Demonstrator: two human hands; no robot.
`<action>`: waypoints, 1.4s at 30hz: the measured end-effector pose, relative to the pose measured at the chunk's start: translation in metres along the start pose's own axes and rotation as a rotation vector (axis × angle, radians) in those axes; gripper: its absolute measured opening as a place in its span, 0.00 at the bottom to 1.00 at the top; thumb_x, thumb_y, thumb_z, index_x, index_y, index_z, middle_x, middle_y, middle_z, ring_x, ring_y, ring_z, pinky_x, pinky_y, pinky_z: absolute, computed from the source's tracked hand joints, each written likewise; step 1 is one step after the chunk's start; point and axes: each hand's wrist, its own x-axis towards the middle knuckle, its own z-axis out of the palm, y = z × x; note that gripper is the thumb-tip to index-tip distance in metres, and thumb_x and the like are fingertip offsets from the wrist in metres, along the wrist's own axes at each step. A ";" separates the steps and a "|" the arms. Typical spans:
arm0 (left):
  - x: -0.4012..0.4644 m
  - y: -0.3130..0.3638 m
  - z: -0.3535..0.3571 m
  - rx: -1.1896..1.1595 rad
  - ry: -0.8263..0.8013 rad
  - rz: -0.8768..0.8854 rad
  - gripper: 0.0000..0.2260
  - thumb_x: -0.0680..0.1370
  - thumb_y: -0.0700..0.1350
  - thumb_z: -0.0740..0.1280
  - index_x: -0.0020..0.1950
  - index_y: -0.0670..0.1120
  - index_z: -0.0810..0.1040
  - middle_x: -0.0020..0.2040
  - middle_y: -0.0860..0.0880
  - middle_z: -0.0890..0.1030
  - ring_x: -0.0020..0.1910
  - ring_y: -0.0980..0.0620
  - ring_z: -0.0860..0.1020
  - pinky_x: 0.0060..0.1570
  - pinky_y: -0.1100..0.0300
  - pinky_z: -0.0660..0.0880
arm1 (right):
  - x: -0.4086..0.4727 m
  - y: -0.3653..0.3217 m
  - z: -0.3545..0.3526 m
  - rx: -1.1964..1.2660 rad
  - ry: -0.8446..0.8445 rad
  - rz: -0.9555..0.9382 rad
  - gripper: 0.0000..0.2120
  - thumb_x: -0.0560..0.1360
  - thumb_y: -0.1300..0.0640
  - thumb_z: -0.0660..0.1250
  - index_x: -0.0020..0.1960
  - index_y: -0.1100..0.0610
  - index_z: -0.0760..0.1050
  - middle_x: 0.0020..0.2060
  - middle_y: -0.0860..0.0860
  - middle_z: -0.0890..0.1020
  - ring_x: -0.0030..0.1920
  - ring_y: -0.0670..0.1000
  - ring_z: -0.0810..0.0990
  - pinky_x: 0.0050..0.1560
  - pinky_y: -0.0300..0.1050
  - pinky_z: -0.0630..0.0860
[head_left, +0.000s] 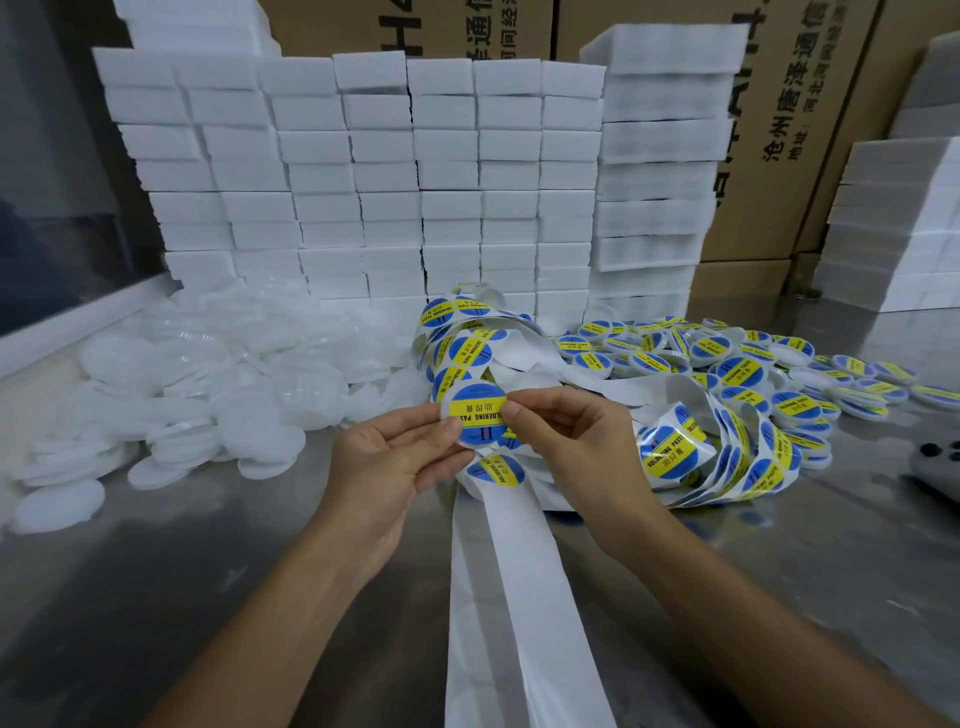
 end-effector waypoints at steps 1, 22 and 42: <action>0.000 0.000 0.000 0.002 -0.002 -0.002 0.19 0.63 0.39 0.73 0.52 0.36 0.79 0.44 0.40 0.86 0.41 0.46 0.85 0.37 0.61 0.81 | 0.000 0.000 0.000 -0.001 0.000 -0.002 0.04 0.73 0.64 0.73 0.46 0.57 0.83 0.43 0.53 0.87 0.46 0.52 0.86 0.50 0.42 0.82; -0.008 0.000 0.007 0.192 -0.050 0.207 0.11 0.64 0.38 0.75 0.44 0.40 0.82 0.40 0.40 0.85 0.37 0.44 0.85 0.38 0.60 0.81 | 0.002 0.010 -0.006 -0.327 0.091 -0.202 0.05 0.72 0.56 0.76 0.46 0.54 0.83 0.31 0.45 0.83 0.33 0.43 0.81 0.37 0.36 0.77; -0.014 -0.006 0.017 0.283 -0.251 0.256 0.09 0.67 0.40 0.73 0.41 0.37 0.78 0.39 0.41 0.85 0.39 0.45 0.85 0.40 0.58 0.81 | -0.002 0.012 0.005 -0.197 0.059 -0.150 0.27 0.64 0.36 0.72 0.40 0.63 0.79 0.33 0.56 0.84 0.34 0.57 0.82 0.36 0.50 0.80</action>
